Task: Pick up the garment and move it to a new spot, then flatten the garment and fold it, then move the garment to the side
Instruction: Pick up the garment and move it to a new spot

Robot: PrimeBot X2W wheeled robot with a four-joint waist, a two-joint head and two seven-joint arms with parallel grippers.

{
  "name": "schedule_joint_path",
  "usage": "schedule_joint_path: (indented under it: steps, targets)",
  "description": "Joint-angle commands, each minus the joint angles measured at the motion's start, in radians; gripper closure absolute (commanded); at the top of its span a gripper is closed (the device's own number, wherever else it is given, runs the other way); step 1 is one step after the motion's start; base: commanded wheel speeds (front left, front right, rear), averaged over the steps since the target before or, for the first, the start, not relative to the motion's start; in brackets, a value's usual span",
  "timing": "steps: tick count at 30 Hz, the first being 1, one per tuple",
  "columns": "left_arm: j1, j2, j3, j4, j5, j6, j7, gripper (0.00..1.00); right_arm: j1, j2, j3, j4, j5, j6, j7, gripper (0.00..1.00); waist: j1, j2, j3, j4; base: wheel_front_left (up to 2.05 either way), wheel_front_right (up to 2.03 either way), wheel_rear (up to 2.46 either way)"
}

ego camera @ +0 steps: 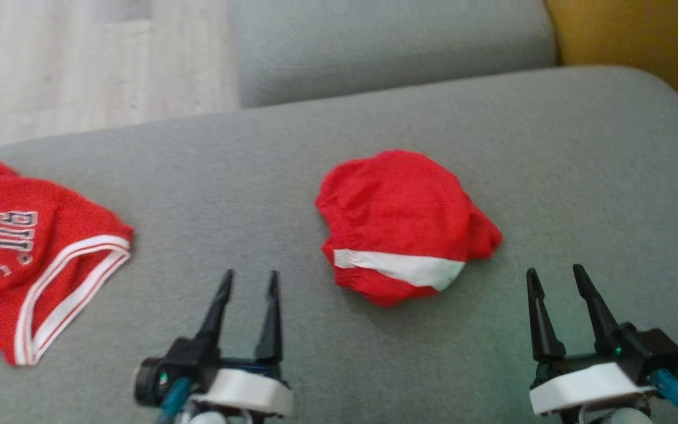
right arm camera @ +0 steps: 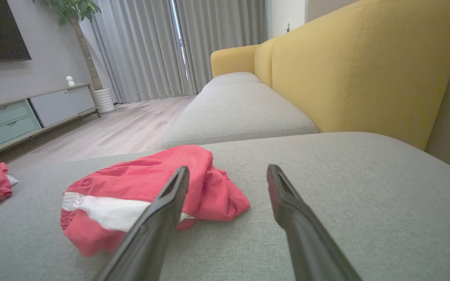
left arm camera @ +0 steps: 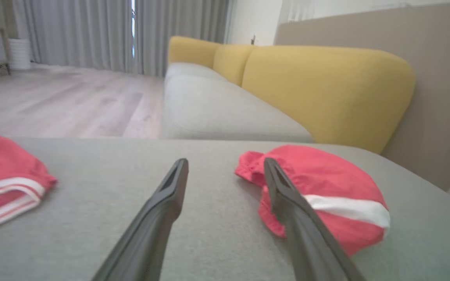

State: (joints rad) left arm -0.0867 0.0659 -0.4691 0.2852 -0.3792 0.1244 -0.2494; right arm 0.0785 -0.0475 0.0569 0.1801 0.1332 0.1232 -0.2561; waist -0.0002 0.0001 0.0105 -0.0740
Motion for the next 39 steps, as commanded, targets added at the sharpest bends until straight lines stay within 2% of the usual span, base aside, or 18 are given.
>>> schedule_joint_path:
  steps: [1, 7, 13, 27, 39]
  targets:
    - [0.007, -0.007, 0.08, -0.075, 0.035, 0.003, -0.012, 0.0, -0.013, -0.003, 0.014, -0.027, -0.002, 0.008, -0.006, 0.0, 0.0002, -0.0001, -0.053, 0.06, 0.0, 0.0, 0.0]
    - [0.167, -0.012, 0.205, -0.178, 0.114, -0.014, -0.012, 0.0, 0.041, -0.003, -0.008, -0.034, -0.002, 0.008, -0.006, 0.0, 0.0002, -0.0001, -0.095, 0.096, 0.0, 0.0, 0.0]
    - [0.298, -0.015, 0.25, -0.238, 0.167, -0.026, -0.012, 0.0, 0.105, -0.003, -0.005, -0.06, 0.001, 0.008, -0.006, 0.0, 0.0002, -0.0001, -0.129, 0.118, 0.0, 0.0, 0.0]
    - [0.331, -0.015, 0.251, -0.246, 0.225, -0.034, -0.012, 0.0, 0.144, -0.003, -0.001, -0.069, 0.011, 0.008, -0.006, 0.0, 0.0002, -0.0001, -0.144, 0.132, 0.0, 0.0, 0.0]
    - [0.32, -0.016, 0.243, -0.244, 0.222, -0.033, -0.012, 0.0, 0.142, -0.003, 0.027, -0.063, -0.009, 0.008, -0.006, 0.0, 0.0002, -0.0001, -0.138, 0.135, 0.0, 0.0, 0.0]
